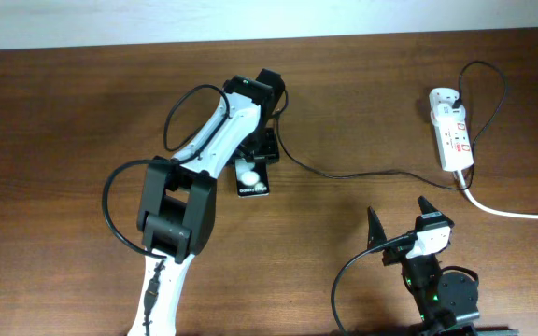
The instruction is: Plug charger to phone and switch on socket
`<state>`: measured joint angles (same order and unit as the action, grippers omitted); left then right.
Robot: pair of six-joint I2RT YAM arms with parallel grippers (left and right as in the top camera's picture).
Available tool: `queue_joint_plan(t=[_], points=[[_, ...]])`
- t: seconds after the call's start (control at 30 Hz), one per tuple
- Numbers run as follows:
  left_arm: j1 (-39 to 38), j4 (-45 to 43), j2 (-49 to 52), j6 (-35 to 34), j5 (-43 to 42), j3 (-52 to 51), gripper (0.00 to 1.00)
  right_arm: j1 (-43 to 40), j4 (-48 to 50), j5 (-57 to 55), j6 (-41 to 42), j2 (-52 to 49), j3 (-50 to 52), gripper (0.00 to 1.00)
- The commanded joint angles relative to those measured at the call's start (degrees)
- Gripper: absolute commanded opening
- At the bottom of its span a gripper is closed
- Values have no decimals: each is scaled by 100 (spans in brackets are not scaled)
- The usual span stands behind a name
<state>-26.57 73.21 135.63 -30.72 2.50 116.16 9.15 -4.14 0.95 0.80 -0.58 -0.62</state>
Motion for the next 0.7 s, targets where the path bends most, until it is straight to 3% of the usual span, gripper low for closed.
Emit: queue_joint_plan(t=[0.0,0.23,0.4,0.67], points=[[-17,83,-282,-118,-518,70,0,-17,-15,33,-37,37,31,99],[55,107,-282,-315,-1738,70,0,-17,-15,33,-37,37,31,99],[599,326,-282,-308,-2684,70,0,-17,-15,33,-37,37,31,99],[1051,680,-282,-111,-3316,70,0,-17,-15,33,-37,37,31,99]])
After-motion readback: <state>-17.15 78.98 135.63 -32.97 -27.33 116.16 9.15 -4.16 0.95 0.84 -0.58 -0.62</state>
